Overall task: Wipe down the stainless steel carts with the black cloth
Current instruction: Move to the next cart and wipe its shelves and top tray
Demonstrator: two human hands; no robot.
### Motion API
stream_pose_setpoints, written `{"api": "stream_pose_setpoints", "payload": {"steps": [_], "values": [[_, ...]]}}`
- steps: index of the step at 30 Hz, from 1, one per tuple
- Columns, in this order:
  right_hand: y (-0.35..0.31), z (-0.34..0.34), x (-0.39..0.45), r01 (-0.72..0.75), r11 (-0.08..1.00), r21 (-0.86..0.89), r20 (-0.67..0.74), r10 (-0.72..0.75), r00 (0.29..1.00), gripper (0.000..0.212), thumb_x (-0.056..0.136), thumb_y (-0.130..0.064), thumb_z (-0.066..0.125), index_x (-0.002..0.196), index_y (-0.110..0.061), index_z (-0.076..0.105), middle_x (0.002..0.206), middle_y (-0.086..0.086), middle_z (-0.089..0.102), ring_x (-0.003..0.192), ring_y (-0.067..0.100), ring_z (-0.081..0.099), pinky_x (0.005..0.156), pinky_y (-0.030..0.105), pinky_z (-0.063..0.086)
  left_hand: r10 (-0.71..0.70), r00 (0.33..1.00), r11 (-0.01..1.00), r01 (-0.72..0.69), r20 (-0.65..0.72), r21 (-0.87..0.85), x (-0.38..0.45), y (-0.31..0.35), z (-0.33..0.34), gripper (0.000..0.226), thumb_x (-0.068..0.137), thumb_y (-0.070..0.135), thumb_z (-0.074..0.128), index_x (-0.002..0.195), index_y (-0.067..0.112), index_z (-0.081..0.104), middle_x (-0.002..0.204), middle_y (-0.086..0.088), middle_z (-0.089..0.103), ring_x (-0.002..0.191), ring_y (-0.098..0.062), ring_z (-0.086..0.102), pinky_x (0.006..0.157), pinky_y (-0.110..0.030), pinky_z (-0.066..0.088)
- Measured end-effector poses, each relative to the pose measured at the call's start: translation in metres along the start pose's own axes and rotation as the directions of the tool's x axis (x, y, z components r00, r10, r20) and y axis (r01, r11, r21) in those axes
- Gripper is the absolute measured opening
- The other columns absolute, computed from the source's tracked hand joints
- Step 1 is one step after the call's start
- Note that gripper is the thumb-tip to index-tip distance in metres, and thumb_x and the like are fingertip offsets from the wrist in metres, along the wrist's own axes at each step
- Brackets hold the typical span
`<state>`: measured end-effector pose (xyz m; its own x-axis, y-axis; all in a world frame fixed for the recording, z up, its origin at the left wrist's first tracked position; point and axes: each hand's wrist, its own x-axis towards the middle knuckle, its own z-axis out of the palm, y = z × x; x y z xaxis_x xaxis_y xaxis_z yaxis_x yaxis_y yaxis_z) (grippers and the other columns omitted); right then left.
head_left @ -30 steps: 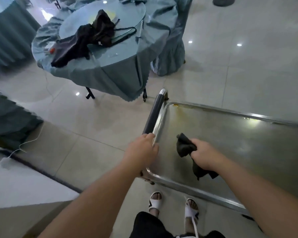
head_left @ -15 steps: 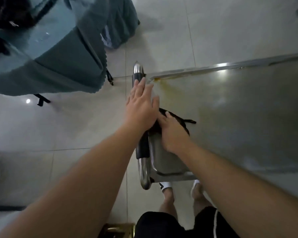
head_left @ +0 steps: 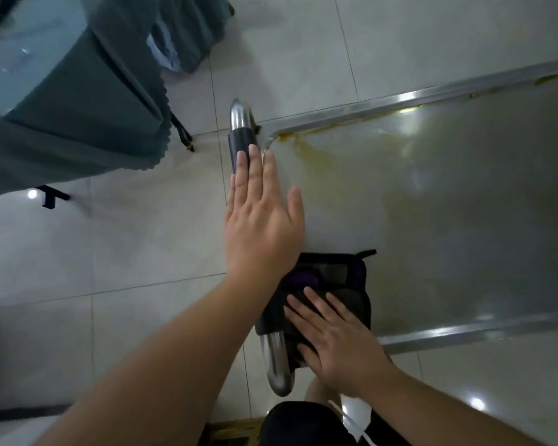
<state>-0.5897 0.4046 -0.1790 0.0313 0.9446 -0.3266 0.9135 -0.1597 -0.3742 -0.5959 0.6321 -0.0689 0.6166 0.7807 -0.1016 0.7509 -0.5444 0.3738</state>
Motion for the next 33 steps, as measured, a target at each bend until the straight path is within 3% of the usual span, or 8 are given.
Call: {"api": "stream_pose_setpoints", "payload": {"steps": [4, 6, 10, 15, 20, 23, 27, 33], "values": [[0.026, -0.031, 0.081, -0.060, 0.998, -0.002, -0.132, 0.059, 0.990, 0.069, 0.104, -0.050, 0.041, 0.164, -0.027, 0.015, 0.170, -0.009, 0.020, 0.160, 0.019, 0.009, 0.128, 0.047, 0.015, -0.008, 1.000, 1.000, 0.008, 0.003, -0.005, -0.001, 0.003, -0.001, 0.072, 0.108, 0.054, 0.006, 0.171, 0.018, 0.000, 0.178, 0.001, -0.011, 0.159, -0.006, -0.022, 0.132, -0.034, -0.008], [0.040, -0.053, 0.127, -0.098, 0.995, -0.017, -0.128, 0.095, 0.987, 0.077, 0.103, -0.053, 0.040, 0.166, -0.024, 0.008, 0.170, -0.010, 0.007, 0.160, 0.019, 0.004, 0.129, 0.045, 0.011, -0.019, 1.000, 1.000, 0.019, 0.003, 0.009, -0.001, 0.003, 0.000, 0.073, 0.107, 0.052, 0.005, 0.171, 0.017, -0.001, 0.178, 0.001, -0.013, 0.159, -0.005, -0.024, 0.131, -0.034, -0.009], [0.073, -0.103, 0.220, -0.161, 0.982, -0.100, -0.106, 0.151, 0.983, 0.073, 0.103, -0.055, 0.010, 0.165, -0.023, -0.011, 0.173, -0.006, -0.012, 0.159, 0.022, -0.016, 0.129, 0.047, 0.001, -0.015, 1.000, 0.999, 0.014, 0.013, 0.042, -0.002, 0.004, 0.000, 0.074, 0.105, 0.050, 0.003, 0.170, 0.015, -0.001, 0.177, 0.000, -0.016, 0.158, -0.006, -0.026, 0.130, -0.032, -0.013], [0.094, -0.137, 0.269, -0.221, 0.974, -0.054, -0.131, 0.213, 0.968, 0.067, 0.108, -0.053, 0.016, 0.167, -0.023, -0.001, 0.174, -0.007, -0.005, 0.159, 0.019, -0.013, 0.129, 0.045, -0.002, -0.023, 1.000, 1.000, 0.022, 0.019, 0.017, 0.003, 0.003, -0.001, 0.072, 0.107, 0.048, 0.012, 0.171, 0.016, 0.003, 0.178, 0.000, -0.009, 0.160, -0.008, -0.020, 0.130, -0.032, -0.011], [0.076, -0.101, 0.210, -0.172, 0.981, -0.086, -0.103, 0.163, 0.981, 0.073, 0.103, -0.055, 0.011, 0.166, -0.022, -0.004, 0.174, -0.005, -0.007, 0.159, 0.022, -0.012, 0.129, 0.048, 0.004, -0.021, 1.000, 0.999, 0.020, 0.020, 0.038, 0.000, 0.003, 0.001, 0.074, 0.105, 0.048, 0.006, 0.170, 0.013, 0.002, 0.178, -0.002, -0.010, 0.161, -0.009, -0.020, 0.131, -0.033, -0.010], [0.051, -0.061, 0.138, -0.101, 0.995, -0.011, -0.147, 0.098, 0.984, 0.076, 0.105, -0.053, 0.034, 0.167, -0.022, 0.003, 0.170, -0.009, -0.006, 0.161, 0.019, -0.003, 0.129, 0.048, 0.010, -0.025, 1.000, 0.999, 0.025, 0.005, 0.023, 0.002, 0.001, 0.001, 0.072, 0.107, 0.047, 0.012, 0.171, 0.015, 0.003, 0.179, -0.001, -0.009, 0.160, -0.008, -0.020, 0.129, -0.029, -0.014], [0.032, -0.012, 0.031, -0.034, 0.998, -0.049, -0.099, 0.029, 0.995, 0.067, 0.107, -0.051, 0.033, 0.166, -0.024, 0.016, 0.174, -0.005, 0.008, 0.161, 0.021, 0.004, 0.127, 0.050, 0.016, -0.015, 1.000, 1.000, 0.015, -0.005, 0.017, 0.001, -0.002, 0.001, 0.071, 0.109, 0.049, 0.017, 0.171, 0.018, 0.004, 0.179, 0.001, -0.006, 0.161, -0.007, -0.018, 0.129, -0.030, -0.011], [0.033, -0.008, -0.035, -0.083, 0.996, -0.044, -0.023, 0.082, 0.996, 0.067, 0.106, -0.059, 0.035, 0.165, -0.030, 0.023, 0.173, -0.010, 0.015, 0.160, 0.020, 0.008, 0.123, 0.050, 0.020, -0.057, 0.998, 0.994, 0.056, 0.010, 0.091, 0.001, 0.005, -0.004, 0.070, 0.110, 0.050, 0.017, 0.170, 0.020, -0.004, 0.177, 0.003, -0.017, 0.159, -0.008, -0.024, 0.131, -0.035, -0.011]]}}
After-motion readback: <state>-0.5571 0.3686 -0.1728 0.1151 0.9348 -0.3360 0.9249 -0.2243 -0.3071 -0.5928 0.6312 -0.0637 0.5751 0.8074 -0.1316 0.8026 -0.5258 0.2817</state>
